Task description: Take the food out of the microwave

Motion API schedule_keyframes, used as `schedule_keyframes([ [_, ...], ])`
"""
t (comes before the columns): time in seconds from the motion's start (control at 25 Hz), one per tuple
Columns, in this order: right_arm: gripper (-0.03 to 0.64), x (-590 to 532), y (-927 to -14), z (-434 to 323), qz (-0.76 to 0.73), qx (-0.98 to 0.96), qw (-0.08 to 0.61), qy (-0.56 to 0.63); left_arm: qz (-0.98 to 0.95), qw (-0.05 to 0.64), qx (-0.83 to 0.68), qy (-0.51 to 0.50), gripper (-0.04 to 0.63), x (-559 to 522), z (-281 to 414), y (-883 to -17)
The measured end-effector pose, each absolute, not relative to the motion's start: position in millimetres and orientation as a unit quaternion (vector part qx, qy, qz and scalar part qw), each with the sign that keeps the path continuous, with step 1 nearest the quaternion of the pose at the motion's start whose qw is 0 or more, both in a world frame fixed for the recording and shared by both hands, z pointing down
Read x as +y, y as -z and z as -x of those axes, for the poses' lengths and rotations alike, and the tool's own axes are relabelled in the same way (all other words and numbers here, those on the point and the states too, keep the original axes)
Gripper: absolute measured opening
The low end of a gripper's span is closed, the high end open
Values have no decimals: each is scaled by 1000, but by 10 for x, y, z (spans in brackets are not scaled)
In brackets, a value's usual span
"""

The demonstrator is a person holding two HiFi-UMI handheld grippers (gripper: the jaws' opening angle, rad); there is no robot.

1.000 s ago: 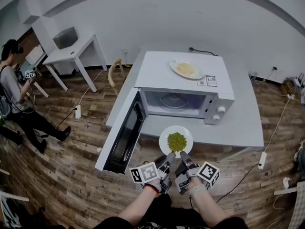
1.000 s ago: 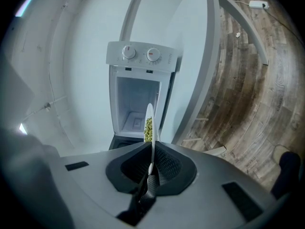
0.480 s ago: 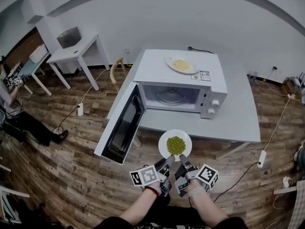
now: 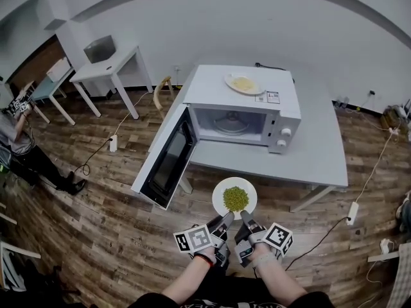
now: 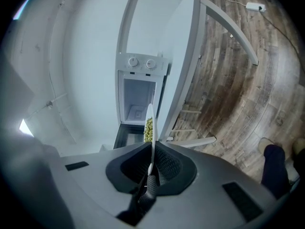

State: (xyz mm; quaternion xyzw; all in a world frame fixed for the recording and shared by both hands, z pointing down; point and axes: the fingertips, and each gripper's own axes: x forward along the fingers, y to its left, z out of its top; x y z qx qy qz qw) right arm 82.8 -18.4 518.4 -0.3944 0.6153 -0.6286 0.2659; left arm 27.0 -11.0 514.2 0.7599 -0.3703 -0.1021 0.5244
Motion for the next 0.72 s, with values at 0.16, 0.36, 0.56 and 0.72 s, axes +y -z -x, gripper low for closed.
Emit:
schedule_keyframes([
  [0.16,41,-61,-5183,-796,386,619,261,632,-758,522,-377,105,81,22,-238,-5128],
  [0.36,41,75,-5154,-731,376,626,252,635,-751,522,-387,114,81,179,-173,-5103],
  [0.56,41,254,-5164,-719,371,628,246,638,-746,523,-394,121,81,365,-159,-5108],
  [0.72,41,441,-5175,-705,367,625,244,644,-744,524,-396,122,81,552,-158,-5127],
])
